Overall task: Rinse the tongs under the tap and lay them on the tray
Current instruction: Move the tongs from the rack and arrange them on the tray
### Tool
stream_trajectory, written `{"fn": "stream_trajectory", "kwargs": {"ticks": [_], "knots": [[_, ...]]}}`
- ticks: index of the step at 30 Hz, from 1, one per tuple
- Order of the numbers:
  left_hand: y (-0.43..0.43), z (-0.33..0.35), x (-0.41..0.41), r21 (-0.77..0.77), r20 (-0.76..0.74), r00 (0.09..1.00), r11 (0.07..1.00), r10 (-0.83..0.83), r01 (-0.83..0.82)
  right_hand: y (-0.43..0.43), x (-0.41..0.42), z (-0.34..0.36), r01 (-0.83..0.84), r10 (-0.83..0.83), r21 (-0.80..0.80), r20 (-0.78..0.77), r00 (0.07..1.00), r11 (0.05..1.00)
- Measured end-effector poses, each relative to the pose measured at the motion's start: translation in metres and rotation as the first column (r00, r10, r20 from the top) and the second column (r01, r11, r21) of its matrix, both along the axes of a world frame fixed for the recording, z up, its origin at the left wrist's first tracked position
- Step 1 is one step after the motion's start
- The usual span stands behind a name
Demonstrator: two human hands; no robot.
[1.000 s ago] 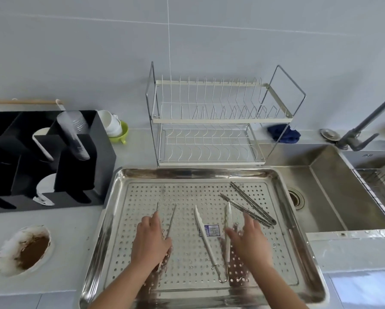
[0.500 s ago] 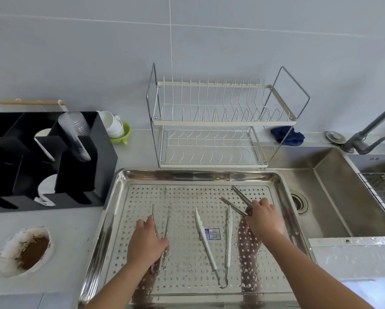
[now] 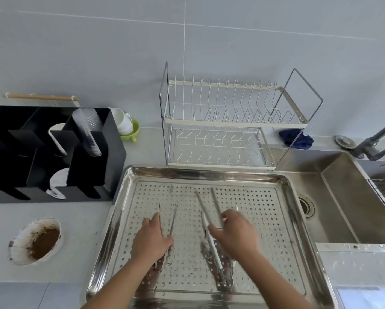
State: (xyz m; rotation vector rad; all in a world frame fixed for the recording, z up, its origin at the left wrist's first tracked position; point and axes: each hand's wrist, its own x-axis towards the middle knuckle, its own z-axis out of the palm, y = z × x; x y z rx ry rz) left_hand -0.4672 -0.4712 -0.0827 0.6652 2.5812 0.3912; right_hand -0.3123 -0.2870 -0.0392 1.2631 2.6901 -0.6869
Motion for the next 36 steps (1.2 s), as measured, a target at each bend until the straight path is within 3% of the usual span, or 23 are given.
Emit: {"fn": "stream_trajectory", "kwargs": {"ticks": [4,9,20,36], "knots": [[-0.005,0.001,0.002,-0.008,-0.009,1.000,1.000,0.000,0.000,-0.059,-0.023,-0.012,-0.027,0.030,-0.083,0.030,0.999,0.996],[-0.013,0.000,0.006,-0.006,-0.025,1.000,1.000,-0.006,0.006,-0.082,-0.022,-0.031,-0.012,0.019,-0.052,0.138,0.990,0.999],[-0.021,-0.001,0.009,0.032,-0.041,0.999,0.999,-0.027,0.028,-0.087,-0.020,-0.031,0.065,-0.065,0.003,0.086,0.994,0.998],[-0.023,0.000,0.004,0.011,0.000,0.999,0.999,-0.047,0.047,-0.093,-0.025,-0.034,0.093,-0.087,-0.129,0.051,0.995,0.987]]}}
